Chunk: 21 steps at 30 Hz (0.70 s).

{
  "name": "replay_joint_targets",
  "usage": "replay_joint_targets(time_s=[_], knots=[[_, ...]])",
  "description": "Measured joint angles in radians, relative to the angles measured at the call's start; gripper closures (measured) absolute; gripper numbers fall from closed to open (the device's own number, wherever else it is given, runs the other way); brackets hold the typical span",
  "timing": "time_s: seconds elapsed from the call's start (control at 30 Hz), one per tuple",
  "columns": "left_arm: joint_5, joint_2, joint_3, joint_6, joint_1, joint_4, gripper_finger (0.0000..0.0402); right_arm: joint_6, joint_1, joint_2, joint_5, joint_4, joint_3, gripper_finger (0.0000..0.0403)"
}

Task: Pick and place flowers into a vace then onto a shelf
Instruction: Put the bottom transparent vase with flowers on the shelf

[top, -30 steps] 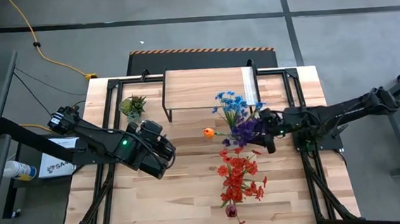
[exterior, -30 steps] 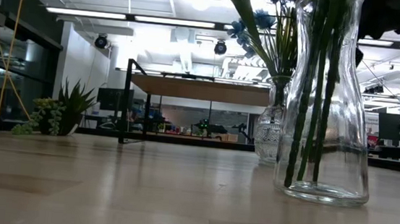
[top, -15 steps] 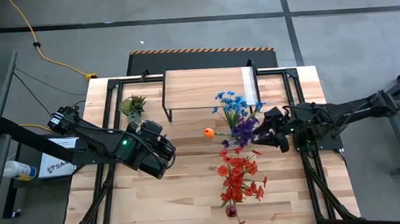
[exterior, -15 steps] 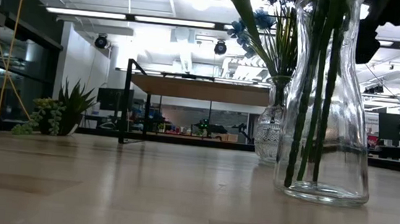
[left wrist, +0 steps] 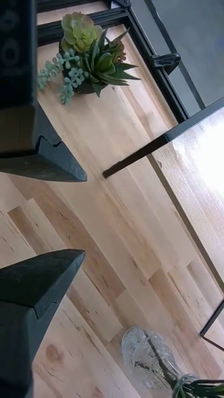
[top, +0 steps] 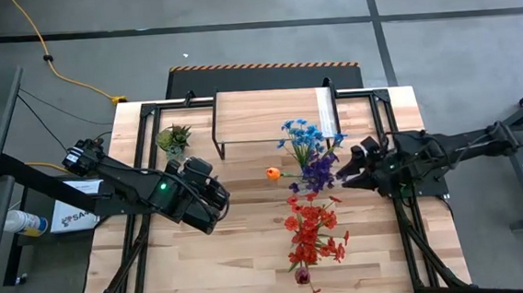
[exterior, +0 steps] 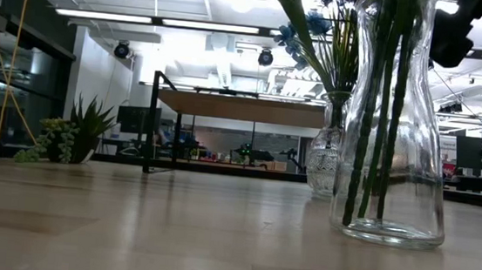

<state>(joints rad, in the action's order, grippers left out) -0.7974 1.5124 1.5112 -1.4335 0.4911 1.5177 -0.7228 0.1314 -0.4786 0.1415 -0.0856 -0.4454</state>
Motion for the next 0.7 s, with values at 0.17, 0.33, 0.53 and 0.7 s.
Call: replay_joint_targets(time_s=[0.17, 0.33, 0.53, 0.7], knots=[[0.015, 0.000, 0.000, 0.000, 0.000, -0.001, 0.0183, -0.014, 0.000, 0.052, 0.034, 0.031, 0.000, 0.0151], [0.060, 0.000, 0.000, 0.000, 0.000, -0.011, 0.0183, -0.013, 0.000, 0.099, 0.037, 0.091, 0.000, 0.0151], [0.125, 0.000, 0.000, 0.029, 0.001, -0.092, 0.0183, 0.011, 0.000, 0.120, 0.046, 0.183, 0.000, 0.0150], [0.165, 0.000, 0.000, 0.170, 0.001, -0.264, 0.0183, 0.029, 0.000, 0.120, 0.078, 0.271, 0.000, 0.0151]])
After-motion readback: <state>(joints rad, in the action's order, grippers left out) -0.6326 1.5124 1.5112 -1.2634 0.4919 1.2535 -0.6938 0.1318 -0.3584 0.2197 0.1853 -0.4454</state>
